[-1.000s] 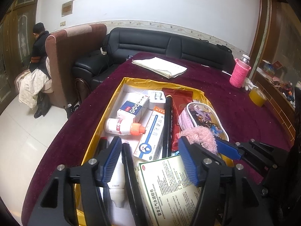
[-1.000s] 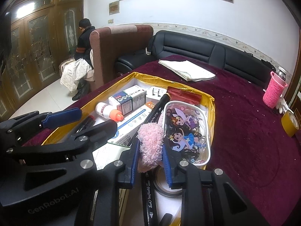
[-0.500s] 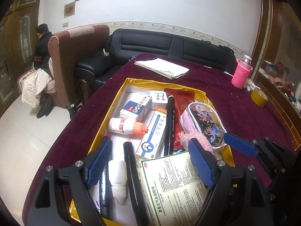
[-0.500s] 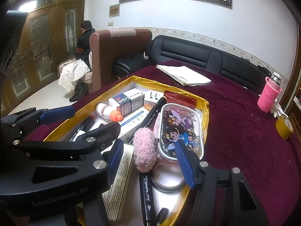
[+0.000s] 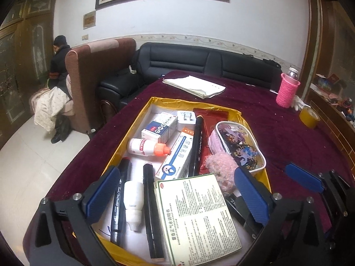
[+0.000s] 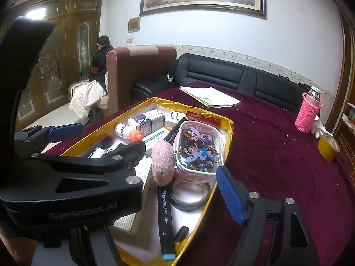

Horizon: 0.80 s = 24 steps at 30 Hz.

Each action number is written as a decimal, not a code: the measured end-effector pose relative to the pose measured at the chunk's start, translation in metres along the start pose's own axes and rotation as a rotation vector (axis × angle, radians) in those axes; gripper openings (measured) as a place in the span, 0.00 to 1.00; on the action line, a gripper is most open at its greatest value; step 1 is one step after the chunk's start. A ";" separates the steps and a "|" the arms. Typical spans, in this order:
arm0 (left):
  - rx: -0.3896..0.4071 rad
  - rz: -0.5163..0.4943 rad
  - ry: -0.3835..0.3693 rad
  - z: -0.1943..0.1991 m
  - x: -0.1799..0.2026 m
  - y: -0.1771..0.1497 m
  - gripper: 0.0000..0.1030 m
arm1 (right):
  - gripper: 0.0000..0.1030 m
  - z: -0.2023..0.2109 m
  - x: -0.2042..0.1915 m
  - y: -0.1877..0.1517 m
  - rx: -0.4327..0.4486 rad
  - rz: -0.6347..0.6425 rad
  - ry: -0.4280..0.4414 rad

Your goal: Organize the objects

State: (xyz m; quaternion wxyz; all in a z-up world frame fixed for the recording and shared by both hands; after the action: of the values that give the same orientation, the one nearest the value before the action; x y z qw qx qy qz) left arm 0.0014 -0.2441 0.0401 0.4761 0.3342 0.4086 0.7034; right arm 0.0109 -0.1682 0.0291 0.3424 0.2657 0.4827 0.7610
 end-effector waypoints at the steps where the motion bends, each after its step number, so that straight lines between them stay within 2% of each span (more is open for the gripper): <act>1: -0.002 0.005 -0.005 0.000 0.001 -0.001 1.00 | 0.81 0.001 0.003 -0.001 0.007 -0.007 -0.002; 6: -0.002 0.002 0.042 0.000 0.002 -0.001 1.00 | 0.85 0.002 0.012 -0.006 0.024 -0.040 0.000; 12: 0.031 -0.055 0.147 0.007 0.005 0.003 1.00 | 0.90 0.005 0.014 -0.005 0.051 -0.015 -0.025; 15: 0.031 -0.114 0.235 0.009 0.005 0.004 1.00 | 0.92 0.005 0.016 -0.007 0.051 -0.023 -0.025; 19: 0.040 -0.100 0.227 0.017 -0.002 0.006 1.00 | 0.92 0.003 0.019 -0.008 0.046 -0.037 -0.022; 22: 0.028 -0.128 0.249 0.019 -0.004 0.008 1.00 | 0.93 0.005 0.021 -0.008 0.053 -0.040 -0.017; 24: 0.046 -0.146 0.270 0.025 -0.004 0.008 1.00 | 0.94 0.007 0.021 -0.009 0.052 -0.043 -0.017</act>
State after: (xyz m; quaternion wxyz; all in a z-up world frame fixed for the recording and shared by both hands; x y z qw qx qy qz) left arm 0.0211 -0.2429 0.0581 0.4589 0.2167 0.5083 0.6958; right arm 0.0049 -0.1453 0.0249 0.3557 0.2705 0.5050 0.7384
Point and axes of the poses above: each gripper's, at about its wrist camera, not at the fingertips, and z roughly against the way its jaws point, x to its right, y to its top, the point moved 4 cm from there along -z, roughly the way its jaws point, and after that the axes turned 11 degrees about x, right-handed, at the moved point
